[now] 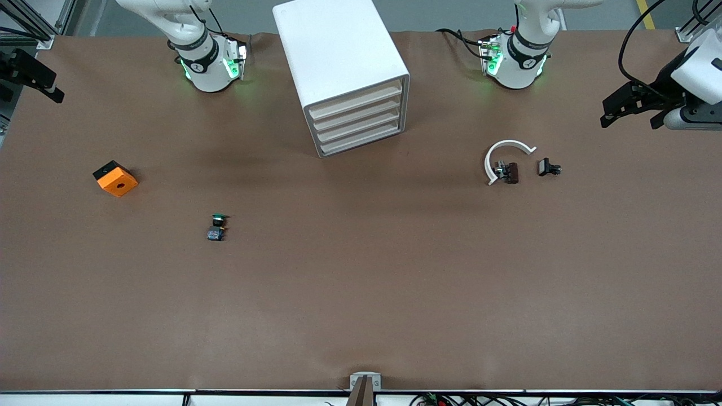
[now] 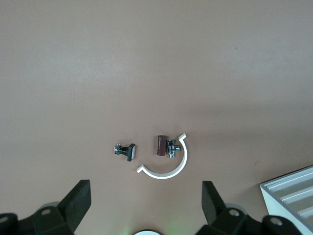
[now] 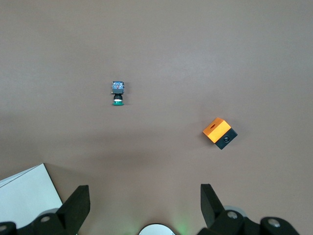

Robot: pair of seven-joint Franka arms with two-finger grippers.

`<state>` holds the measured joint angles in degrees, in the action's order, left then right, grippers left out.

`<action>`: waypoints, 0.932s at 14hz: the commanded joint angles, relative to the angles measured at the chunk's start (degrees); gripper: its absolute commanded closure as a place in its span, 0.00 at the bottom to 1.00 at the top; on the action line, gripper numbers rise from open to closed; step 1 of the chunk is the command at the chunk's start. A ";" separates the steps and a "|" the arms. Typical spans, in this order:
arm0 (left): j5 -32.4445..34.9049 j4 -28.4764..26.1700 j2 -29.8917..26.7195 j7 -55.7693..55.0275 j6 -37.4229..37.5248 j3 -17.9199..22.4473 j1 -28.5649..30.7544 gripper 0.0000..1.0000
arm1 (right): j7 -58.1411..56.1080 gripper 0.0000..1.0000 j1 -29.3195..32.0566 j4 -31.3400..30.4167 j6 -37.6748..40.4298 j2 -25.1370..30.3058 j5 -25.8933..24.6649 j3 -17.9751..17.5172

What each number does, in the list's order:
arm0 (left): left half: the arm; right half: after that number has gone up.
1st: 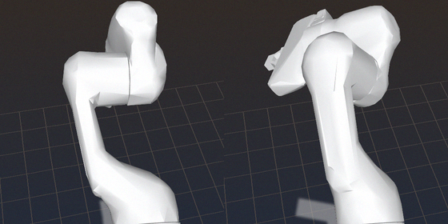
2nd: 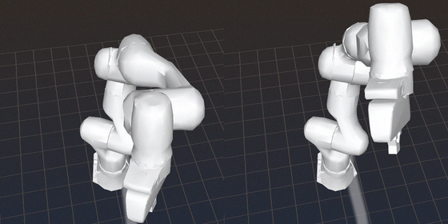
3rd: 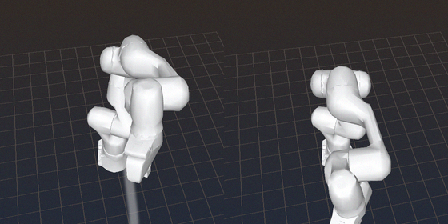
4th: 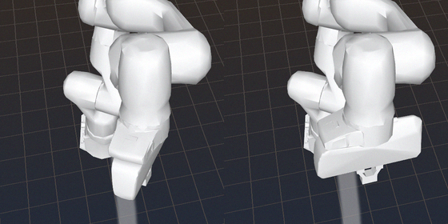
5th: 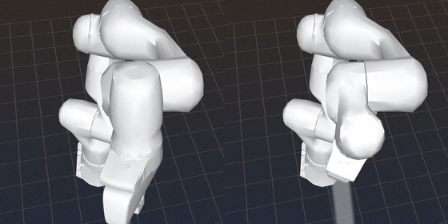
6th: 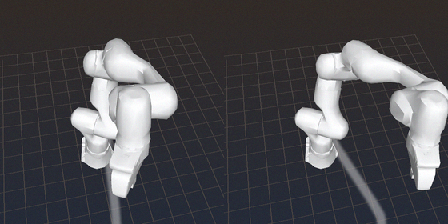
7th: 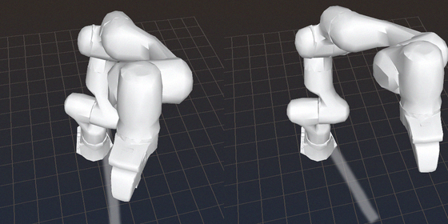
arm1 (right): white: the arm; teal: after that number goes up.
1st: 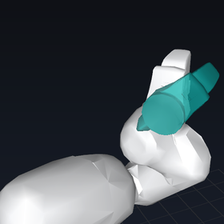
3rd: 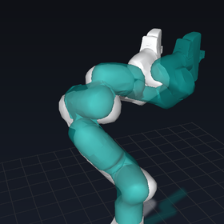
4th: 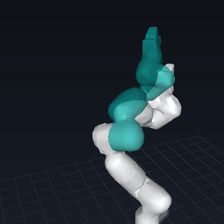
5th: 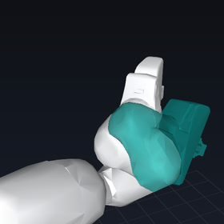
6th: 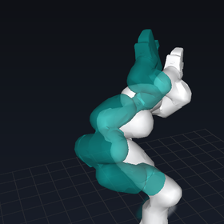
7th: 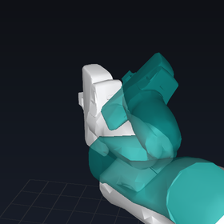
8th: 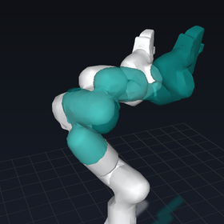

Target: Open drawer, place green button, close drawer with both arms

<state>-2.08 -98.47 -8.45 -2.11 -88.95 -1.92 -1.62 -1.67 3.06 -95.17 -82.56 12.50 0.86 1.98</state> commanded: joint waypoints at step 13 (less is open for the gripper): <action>0.23 1.00 5.01 -3.07 2.29 -0.27 -1.01 0.00 | -0.44 0.00 -0.25 0.52 0.20 0.25 -0.16 0.13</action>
<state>-2.08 -98.56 -5.98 -4.38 -87.44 -1.98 -1.90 -1.67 3.06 -95.16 -82.56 12.50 0.86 1.97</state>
